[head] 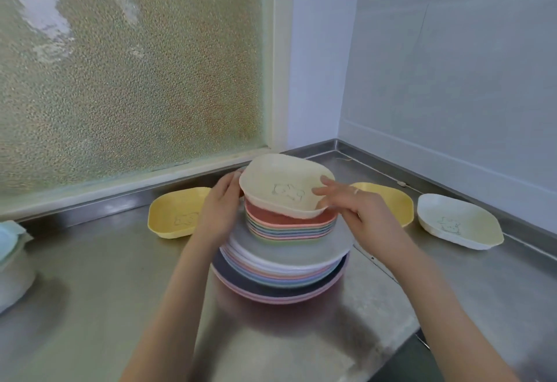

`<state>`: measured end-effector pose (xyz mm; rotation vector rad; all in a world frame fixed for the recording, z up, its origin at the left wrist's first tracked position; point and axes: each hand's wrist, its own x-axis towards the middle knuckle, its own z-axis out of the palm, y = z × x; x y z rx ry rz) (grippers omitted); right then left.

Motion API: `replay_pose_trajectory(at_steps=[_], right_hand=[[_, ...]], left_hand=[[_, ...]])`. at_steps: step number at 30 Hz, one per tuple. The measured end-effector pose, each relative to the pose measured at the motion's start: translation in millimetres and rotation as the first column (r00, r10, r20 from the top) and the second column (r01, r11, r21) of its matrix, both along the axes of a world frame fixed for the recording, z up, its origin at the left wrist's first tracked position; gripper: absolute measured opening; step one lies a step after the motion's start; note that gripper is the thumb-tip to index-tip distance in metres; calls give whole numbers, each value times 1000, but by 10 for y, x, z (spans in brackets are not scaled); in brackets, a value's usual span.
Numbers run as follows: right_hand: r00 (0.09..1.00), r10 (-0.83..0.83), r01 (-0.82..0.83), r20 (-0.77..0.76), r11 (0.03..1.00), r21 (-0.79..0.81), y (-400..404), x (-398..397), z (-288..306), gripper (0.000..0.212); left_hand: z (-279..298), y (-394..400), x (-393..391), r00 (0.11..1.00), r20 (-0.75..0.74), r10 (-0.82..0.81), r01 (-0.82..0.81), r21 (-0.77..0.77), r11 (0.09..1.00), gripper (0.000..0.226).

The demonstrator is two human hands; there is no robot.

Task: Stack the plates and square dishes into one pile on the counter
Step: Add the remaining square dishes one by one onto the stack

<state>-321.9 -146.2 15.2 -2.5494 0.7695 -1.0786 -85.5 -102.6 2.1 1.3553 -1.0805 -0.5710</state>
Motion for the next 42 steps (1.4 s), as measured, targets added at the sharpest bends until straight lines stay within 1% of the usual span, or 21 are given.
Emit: replay_pose_trajectory(at_steps=[2,6,9,14,16,19,21,22,23,24,25,26,27,28,30,32,33,36,38,40,42], right_hand=[[1000,21,-22,16,999,41,53,-63,-39,34],[999,-34,34,-6,996,82,52,-101,-56,35],[995,-98,97,2,991,92,15,-97,-91,37],[990,-97,79,106,984,158,19,-40,-197,34],[986,-112,90,127,982,169,22,-10,-205,34],[973,-134,95,188,974,207,16,-27,-197,33],[933,-241,183,266,957,226,-53,-114,-227,35],[907,-335,277,256,931,236,-121,-187,-267,35],[884,-433,384,177,888,254,-194,-264,-323,35],[863,-506,484,16,835,261,-257,-328,-390,36],[829,-529,559,-184,797,229,-304,-368,-469,37],[778,-516,597,-359,785,165,-326,-385,-557,40],[730,-508,608,-457,788,98,-330,-373,-637,42],[710,-520,611,-475,791,47,-329,-349,-695,45],[724,-562,624,-400,780,34,-346,-313,-740,45],[745,-576,637,-336,764,103,-359,-274,-758,44],[751,-571,633,-333,766,115,-365,-256,-776,43],[757,-564,612,-331,789,56,-367,-244,-804,37],[777,-553,600,-300,796,86,-370,-254,-788,44],[807,-544,579,-228,806,126,-351,-246,-735,53],[823,-553,565,-134,821,84,-312,-212,-684,53]], left_hand=[[-34,-20,-9,999,41,-23,22,29,999,37],[17,-99,44,993,-71,-97,104,94,990,41],[-20,-103,36,991,2,-131,131,57,990,34],[-70,-76,-14,989,47,-137,133,76,988,53],[-75,-73,-14,992,37,-123,119,91,989,54],[-80,-59,-25,992,37,-121,117,100,988,48],[-81,-61,-14,992,26,-121,118,101,988,45],[-78,-60,-11,992,21,-122,119,103,987,44],[-75,-57,-12,992,14,-122,119,105,987,43],[-73,-55,-15,993,5,-120,119,104,987,42],[-72,-54,-17,993,-3,-118,118,101,988,42],[-70,-54,-20,993,-11,-117,118,98,988,41],[-68,-54,-21,993,-16,-116,117,94,989,41],[-66,-51,-22,993,-20,-115,117,93,989,42],[-69,-46,-23,993,-25,-114,116,86,990,43],[-73,-41,-24,993,-20,-115,116,85,990,46],[-73,-41,-24,993,-16,-114,115,87,990,47],[-63,-35,-30,994,-9,-108,108,89,990,47],[-58,-24,-38,994,-16,-111,112,86,990,47],[-50,-23,-46,993,-23,-116,118,83,990,46],[-44,-22,-48,993,-19,-115,116,85,990,46]])
